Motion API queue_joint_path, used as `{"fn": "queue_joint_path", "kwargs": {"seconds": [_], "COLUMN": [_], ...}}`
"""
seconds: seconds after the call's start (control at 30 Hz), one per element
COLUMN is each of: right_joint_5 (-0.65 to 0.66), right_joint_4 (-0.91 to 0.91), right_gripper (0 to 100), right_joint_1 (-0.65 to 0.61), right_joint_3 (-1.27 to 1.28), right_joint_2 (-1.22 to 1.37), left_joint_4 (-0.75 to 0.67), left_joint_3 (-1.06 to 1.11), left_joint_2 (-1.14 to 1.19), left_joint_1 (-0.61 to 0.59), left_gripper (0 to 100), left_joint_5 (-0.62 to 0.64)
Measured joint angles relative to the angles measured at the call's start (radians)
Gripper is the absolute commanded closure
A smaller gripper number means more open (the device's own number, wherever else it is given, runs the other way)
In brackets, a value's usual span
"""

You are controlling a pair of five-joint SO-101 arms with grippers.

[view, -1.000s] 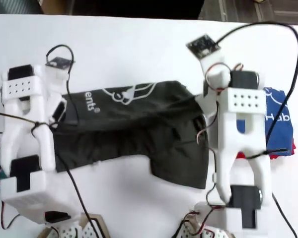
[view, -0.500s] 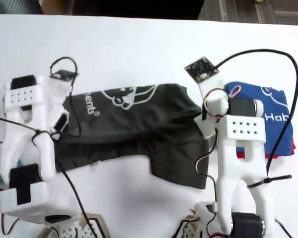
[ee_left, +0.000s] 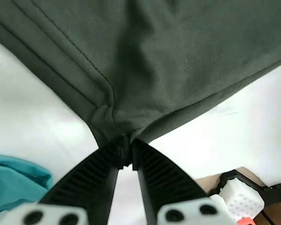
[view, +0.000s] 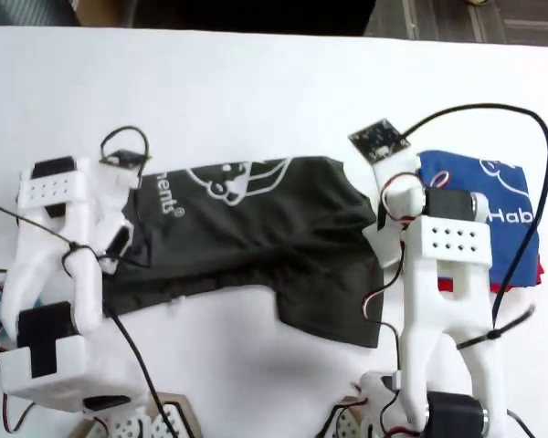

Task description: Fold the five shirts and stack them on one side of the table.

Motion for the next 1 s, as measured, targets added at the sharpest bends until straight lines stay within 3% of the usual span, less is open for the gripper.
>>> {"fn": "queue_joint_path", "kwargs": {"seconds": [1.0], "right_joint_5": [0.08], "right_joint_4": [-0.133], "right_gripper": [97.4], "right_joint_1": [0.063], "right_joint_3": [0.244], "right_joint_2": [-0.002], "left_joint_4": [-0.112], "left_joint_3": [0.147], "left_joint_2": [-0.003], "left_joint_1": [-0.008], "left_gripper": [97], "left_joint_5": [-0.017]}}
